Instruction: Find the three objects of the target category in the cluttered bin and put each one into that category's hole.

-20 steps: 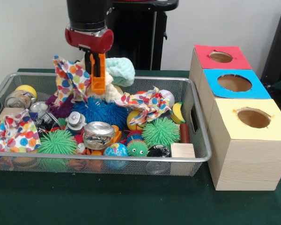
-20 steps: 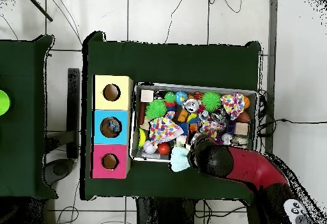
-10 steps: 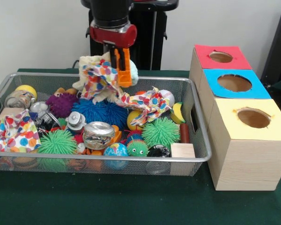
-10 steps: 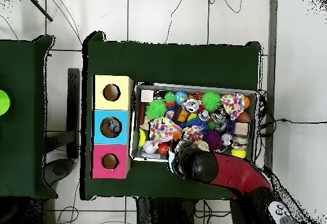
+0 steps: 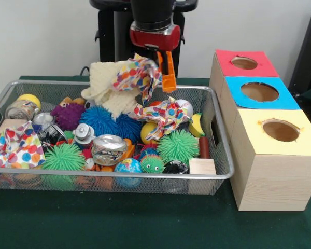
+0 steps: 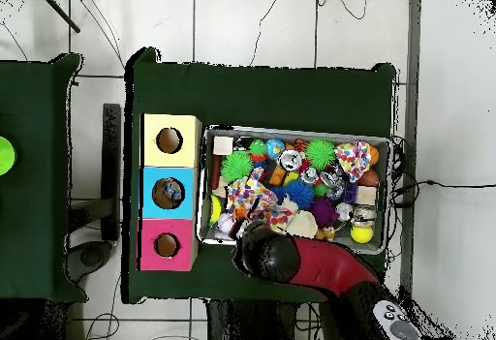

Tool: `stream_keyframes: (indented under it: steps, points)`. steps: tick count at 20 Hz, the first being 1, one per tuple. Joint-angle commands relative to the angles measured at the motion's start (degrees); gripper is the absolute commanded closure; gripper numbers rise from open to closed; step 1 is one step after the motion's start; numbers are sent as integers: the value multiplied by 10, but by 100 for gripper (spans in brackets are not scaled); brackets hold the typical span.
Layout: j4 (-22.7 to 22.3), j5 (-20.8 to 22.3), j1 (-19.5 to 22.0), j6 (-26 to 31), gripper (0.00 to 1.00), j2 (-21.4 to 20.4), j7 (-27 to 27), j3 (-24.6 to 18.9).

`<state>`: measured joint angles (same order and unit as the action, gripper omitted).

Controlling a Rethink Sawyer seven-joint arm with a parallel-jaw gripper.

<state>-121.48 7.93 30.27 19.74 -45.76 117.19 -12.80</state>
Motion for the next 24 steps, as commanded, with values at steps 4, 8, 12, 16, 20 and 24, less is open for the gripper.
stream_keyframes:
  steps: [4, 8, 12, 16, 20, 24]
  points:
    - [-6, -29, -13, -38, 100, -4, 77, -25]
    - [9, -20, -13, -58, 100, 9, 67, -29]
    - [17, -12, -15, -77, 100, 13, 64, -32]
    - [53, -1, -38, -89, 100, 20, 59, -16]
    - [87, -3, -74, -78, 100, 18, 62, 8]
    - [97, -14, -88, -69, 100, 17, 67, 14]
